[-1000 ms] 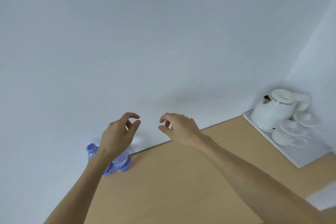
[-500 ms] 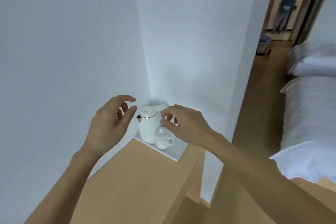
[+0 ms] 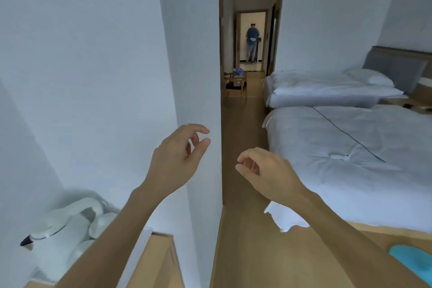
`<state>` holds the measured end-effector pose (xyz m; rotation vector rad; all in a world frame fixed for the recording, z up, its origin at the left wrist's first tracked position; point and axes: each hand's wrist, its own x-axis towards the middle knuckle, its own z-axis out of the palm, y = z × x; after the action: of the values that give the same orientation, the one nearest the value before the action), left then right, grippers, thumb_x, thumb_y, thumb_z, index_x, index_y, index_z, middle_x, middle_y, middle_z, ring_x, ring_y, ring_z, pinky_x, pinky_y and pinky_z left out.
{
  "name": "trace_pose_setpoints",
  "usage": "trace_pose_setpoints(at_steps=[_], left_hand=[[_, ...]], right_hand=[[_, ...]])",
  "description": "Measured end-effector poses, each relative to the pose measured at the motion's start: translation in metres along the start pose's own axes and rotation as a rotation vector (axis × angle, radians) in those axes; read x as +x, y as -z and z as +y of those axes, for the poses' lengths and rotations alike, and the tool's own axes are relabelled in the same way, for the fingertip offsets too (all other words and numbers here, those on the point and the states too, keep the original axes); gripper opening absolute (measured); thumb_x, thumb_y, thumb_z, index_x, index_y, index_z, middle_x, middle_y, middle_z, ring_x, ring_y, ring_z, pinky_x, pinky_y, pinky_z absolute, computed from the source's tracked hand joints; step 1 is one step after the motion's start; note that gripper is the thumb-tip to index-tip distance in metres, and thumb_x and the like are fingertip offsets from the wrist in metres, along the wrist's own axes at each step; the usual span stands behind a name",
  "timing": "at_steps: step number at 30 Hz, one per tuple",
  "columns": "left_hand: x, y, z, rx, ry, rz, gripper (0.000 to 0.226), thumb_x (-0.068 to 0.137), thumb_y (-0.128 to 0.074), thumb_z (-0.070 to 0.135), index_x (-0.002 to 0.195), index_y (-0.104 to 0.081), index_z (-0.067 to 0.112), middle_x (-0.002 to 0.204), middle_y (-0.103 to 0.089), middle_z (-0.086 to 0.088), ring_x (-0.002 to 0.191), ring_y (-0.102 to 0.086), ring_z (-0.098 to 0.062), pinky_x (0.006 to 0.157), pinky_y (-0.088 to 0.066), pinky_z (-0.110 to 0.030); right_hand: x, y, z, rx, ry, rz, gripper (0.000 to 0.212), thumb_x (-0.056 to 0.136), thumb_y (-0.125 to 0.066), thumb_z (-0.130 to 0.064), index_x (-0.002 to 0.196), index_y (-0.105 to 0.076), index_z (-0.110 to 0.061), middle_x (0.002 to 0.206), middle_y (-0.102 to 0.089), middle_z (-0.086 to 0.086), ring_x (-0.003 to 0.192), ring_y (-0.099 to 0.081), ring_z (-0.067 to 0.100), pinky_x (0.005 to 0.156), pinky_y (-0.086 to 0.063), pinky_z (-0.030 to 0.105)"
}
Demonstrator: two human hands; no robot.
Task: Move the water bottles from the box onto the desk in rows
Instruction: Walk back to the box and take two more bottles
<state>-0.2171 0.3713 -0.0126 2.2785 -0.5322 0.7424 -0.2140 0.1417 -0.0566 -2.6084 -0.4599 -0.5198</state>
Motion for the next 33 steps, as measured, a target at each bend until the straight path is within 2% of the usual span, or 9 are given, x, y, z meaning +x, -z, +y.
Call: trace_pose_setpoints(at_steps=[1, 4, 9, 12, 18, 24, 29, 33], left_hand=[[0.014, -0.016, -0.001, -0.018, -0.013, -0.007, 0.018, 0.095, -0.054, 0.041, 0.111, -0.058, 0.035, 0.085, -0.056, 0.017, 0.072, -0.06, -0.012, 0.066, -0.051, -0.026], [0.059, -0.064, -0.008, -0.048, -0.062, -0.018, 0.02, 0.094, -0.052, 0.045, 0.11, -0.058, 0.036, 0.085, -0.056, 0.02, 0.074, -0.061, -0.009, 0.067, -0.053, -0.023], [0.134, -0.14, -0.027, -0.14, -0.042, -0.046, 0.017, 0.093, -0.054, 0.041, 0.109, -0.059, 0.035, 0.087, -0.057, 0.024, 0.08, -0.06, -0.005, 0.07, -0.053, -0.018], [0.178, -0.181, -0.037, -0.194, -0.035, -0.065, 0.017, 0.094, -0.055, 0.04, 0.109, -0.06, 0.035, 0.091, -0.059, 0.024, 0.083, -0.06, -0.004, 0.072, -0.053, -0.017], [0.249, -0.254, -0.057, -0.279, -0.011, -0.09, 0.016, 0.095, -0.055, 0.038, 0.109, -0.061, 0.033, 0.092, -0.061, 0.023, 0.086, -0.059, 0.001, 0.072, -0.048, -0.011], [0.32, -0.331, -0.099, -0.234, 0.01, -0.137, 0.016, 0.095, -0.055, 0.038, 0.109, -0.061, 0.034, 0.094, -0.062, 0.023, 0.087, -0.059, 0.001, 0.074, -0.052, -0.015], [0.391, -0.39, -0.125, -0.208, 0.047, -0.182, 0.015, 0.095, -0.055, 0.035, 0.108, -0.062, 0.032, 0.091, -0.062, 0.02, 0.087, -0.059, -0.002, 0.071, -0.046, -0.013], [0.449, -0.428, -0.141, -0.167, 0.056, -0.204, 0.012, 0.095, -0.054, 0.038, 0.105, -0.06, 0.039, 0.088, -0.063, 0.018, 0.086, -0.059, -0.004, 0.075, -0.054, -0.029]], right_hand=[[0.007, 0.002, 0.016, -0.02, -0.025, 0.006, 0.021, 0.094, -0.054, -0.048, 0.105, -0.063, -0.033, 0.088, -0.056, -0.021, 0.074, -0.056, 0.003, 0.065, -0.046, 0.013], [0.035, 0.006, 0.062, -0.048, -0.078, 0.022, 0.02, 0.094, -0.054, -0.047, 0.106, -0.063, -0.033, 0.094, -0.06, -0.019, 0.077, -0.056, 0.004, 0.066, -0.041, 0.01], [0.088, 0.001, 0.13, -0.084, -0.165, 0.052, 0.02, 0.094, -0.054, -0.048, 0.105, -0.062, -0.034, 0.096, -0.062, -0.019, 0.079, -0.06, 0.007, 0.074, -0.055, 0.024], [0.116, 0.0, 0.166, -0.096, -0.199, 0.077, 0.02, 0.094, -0.054, -0.047, 0.106, -0.063, -0.033, 0.096, -0.063, -0.019, 0.08, -0.061, 0.007, 0.075, -0.057, 0.026], [0.167, -0.012, 0.238, -0.1, -0.267, 0.09, 0.019, 0.093, -0.055, -0.047, 0.104, -0.063, -0.034, 0.091, -0.054, -0.027, 0.08, -0.059, 0.003, 0.075, -0.056, 0.026], [0.236, -0.035, 0.33, -0.096, -0.288, 0.062, 0.02, 0.094, -0.054, -0.047, 0.105, -0.063, -0.033, 0.091, -0.052, -0.027, 0.08, -0.059, 0.005, 0.078, -0.055, 0.025], [0.311, -0.049, 0.412, -0.054, -0.263, 0.013, 0.019, 0.095, -0.053, -0.046, 0.106, -0.061, -0.033, 0.096, -0.059, -0.02, 0.08, -0.059, 0.005, 0.077, -0.054, 0.025], [0.377, -0.048, 0.464, -0.032, -0.222, -0.04, 0.02, 0.096, -0.051, -0.045, 0.107, -0.061, -0.031, 0.1, -0.062, -0.017, 0.081, -0.057, 0.003, 0.074, -0.049, 0.019]])
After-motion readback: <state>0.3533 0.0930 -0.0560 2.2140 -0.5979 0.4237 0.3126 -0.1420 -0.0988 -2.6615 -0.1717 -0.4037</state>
